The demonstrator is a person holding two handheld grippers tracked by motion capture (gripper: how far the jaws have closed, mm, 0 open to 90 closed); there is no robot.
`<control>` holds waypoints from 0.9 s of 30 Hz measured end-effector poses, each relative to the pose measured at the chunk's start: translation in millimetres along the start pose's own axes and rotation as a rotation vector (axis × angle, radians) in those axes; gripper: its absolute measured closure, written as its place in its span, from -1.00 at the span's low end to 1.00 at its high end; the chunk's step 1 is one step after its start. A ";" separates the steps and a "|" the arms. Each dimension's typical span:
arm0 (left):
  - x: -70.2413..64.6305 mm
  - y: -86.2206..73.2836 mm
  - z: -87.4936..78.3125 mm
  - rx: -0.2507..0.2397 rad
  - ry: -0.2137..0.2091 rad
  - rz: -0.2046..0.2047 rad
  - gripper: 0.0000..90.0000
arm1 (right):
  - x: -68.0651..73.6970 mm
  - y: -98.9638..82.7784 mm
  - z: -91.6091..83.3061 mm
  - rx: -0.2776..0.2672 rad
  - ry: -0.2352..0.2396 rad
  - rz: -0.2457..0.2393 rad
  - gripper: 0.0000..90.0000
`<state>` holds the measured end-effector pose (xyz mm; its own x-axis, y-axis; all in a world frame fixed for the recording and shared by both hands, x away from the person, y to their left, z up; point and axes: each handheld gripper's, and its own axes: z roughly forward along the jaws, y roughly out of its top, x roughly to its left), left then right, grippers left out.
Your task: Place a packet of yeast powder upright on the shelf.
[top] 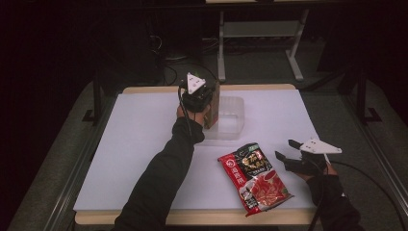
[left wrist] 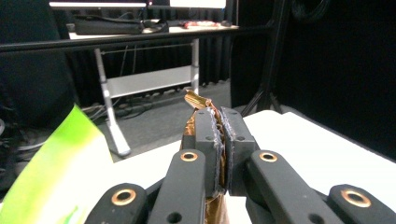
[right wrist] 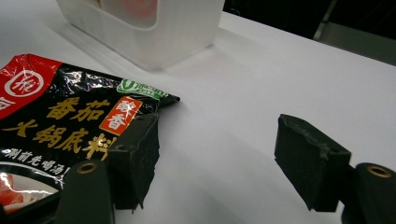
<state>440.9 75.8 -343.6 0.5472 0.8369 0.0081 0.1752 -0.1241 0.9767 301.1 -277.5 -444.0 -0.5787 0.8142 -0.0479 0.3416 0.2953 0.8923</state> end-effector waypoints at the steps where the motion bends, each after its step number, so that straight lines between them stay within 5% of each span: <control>1: 0.6 -2.7 -0.4 0.000 -0.021 -0.010 0.92 | -0.1 -0.2 -0.2 0.000 -0.001 0.000 -0.33; 15: 8.4 -16.9 -24.5 0.020 -0.082 0.018 0.86 | 1.7 0.3 0.3 0.011 0.002 -0.005 -0.28; 18: 15.2 -21.4 -30.2 0.016 -0.117 0.009 0.82 | 4.6 -0.6 -4.1 0.006 0.036 -0.021 -0.05; 27: 26.4 -29.4 -40.4 0.011 -0.116 0.038 0.79 | 11.8 -3.6 -14.7 0.022 0.043 -0.040 0.05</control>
<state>417.1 123.1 -363.5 0.6444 0.7645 0.0194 0.1615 -0.1609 0.9737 282.1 -276.3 -441.2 -0.6231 0.7795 -0.0639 0.3331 0.3384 0.8801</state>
